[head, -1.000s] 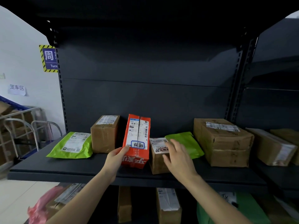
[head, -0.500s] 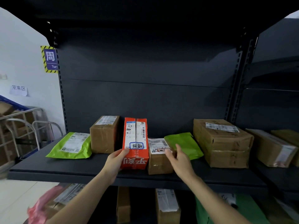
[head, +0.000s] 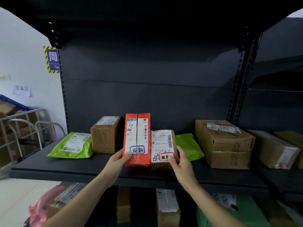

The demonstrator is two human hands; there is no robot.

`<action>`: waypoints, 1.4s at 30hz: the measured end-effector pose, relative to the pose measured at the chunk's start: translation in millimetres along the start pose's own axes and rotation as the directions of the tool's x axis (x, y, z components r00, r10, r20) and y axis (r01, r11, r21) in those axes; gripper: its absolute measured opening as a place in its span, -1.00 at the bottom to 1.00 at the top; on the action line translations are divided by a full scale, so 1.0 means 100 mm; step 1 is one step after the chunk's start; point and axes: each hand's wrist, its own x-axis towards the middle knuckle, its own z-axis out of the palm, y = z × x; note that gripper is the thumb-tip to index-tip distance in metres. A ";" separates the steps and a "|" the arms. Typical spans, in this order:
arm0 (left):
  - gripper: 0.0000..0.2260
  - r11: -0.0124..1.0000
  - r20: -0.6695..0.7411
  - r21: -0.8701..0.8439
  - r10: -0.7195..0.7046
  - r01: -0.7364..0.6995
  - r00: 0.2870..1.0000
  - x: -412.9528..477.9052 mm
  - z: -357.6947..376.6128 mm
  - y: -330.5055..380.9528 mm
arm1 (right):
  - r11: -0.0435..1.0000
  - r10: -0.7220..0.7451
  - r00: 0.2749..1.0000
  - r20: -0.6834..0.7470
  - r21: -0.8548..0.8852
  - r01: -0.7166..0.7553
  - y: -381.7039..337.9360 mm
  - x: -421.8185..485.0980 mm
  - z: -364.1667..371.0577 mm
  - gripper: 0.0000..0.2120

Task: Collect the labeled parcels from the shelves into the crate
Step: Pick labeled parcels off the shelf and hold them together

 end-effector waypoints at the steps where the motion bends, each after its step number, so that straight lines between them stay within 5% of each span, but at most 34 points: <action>1: -0.62 0.999 -0.003 0.037 0.014 -0.014 1.000 0.00 0.00 0.00 | 1.000 0.001 1.000 -0.001 0.000 -0.001 0.02 0.00 -0.01 -0.58; 14: -0.56 0.965 0.027 0.208 0.155 -0.157 0.988 -0.21 0.21 0.08 | 0.999 -0.001 1.000 0.025 -0.043 0.002 0.07 -0.14 -0.23 -0.37; 42: -0.46 0.931 -0.213 0.298 0.279 -0.210 0.936 -1.23 0.04 0.13 | 0.969 -0.178 0.983 0.046 0.182 0.167 -0.17 -0.61 0.00 -0.44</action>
